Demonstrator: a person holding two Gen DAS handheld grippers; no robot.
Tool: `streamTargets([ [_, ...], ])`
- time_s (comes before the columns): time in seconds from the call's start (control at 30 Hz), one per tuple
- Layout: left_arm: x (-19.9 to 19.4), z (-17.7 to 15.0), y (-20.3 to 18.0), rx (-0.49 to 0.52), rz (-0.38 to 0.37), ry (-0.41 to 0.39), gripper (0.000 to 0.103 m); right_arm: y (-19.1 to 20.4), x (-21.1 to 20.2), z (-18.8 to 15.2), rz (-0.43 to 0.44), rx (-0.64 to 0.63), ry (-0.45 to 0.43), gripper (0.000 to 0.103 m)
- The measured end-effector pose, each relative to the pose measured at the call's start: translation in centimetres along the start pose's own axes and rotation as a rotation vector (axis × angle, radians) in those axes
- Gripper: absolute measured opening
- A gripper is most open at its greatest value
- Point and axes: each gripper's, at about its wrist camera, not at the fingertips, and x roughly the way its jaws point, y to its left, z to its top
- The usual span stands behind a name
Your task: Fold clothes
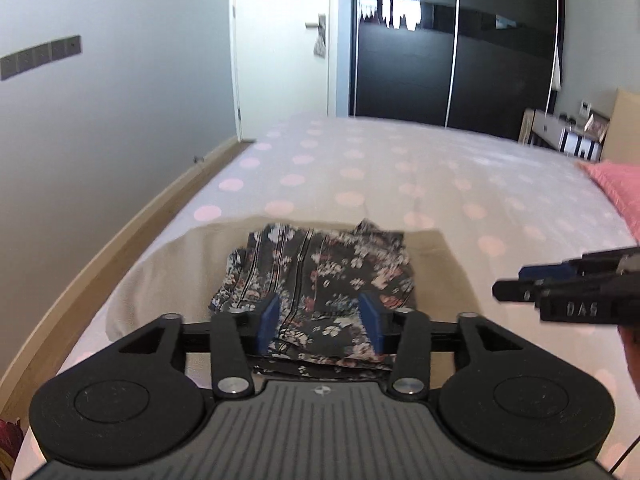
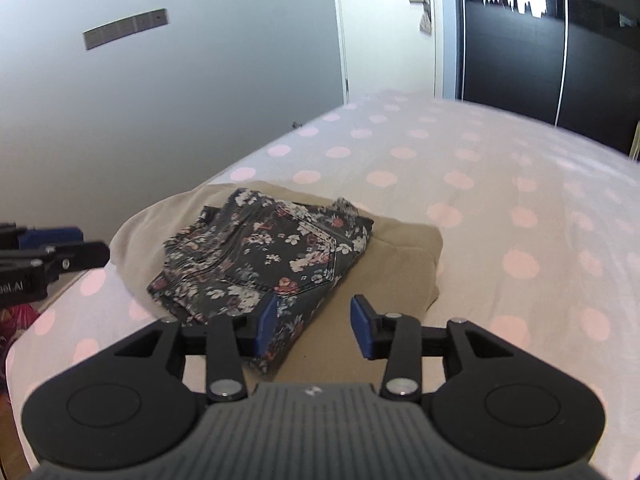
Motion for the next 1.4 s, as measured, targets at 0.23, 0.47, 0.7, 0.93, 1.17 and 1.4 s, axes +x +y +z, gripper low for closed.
streamTargets([
  [0.23,-5.4,-2.5,-2.7,-0.012,0.015,-0.018,0.059,2.2,-7.6,-2.6,-0.023,-0.018,-0.066,0.054],
  [0.47,-8.2,-6.0,-4.0,0.019,0.086,-0.026,0.067,4.0,-11.2,-7.2,-0.084,-0.012,-0.058,0.063],
  [0.7,-9.3,-9.6,-4.3,-0.057,0.083,-0.016,0.076,6.4,-12.0,-11.8,-0.128,0.004,-0.061,0.074],
  [0.93,-8.1,-12.7,-5.1,-0.068,0.098,0.046,0.076,7.3,-12.1,-14.7,-0.210,0.045,-0.060,0.080],
  [1.17,-8.2,-14.0,-5.2,-0.070,0.112,0.051,0.076,7.3,-12.2,-15.9,-0.242,0.069,-0.067,0.082],
  [1.4,-8.2,-14.5,-5.0,-0.090,0.117,0.069,0.076,7.8,-12.0,-16.3,-0.243,0.063,-0.065,0.083],
])
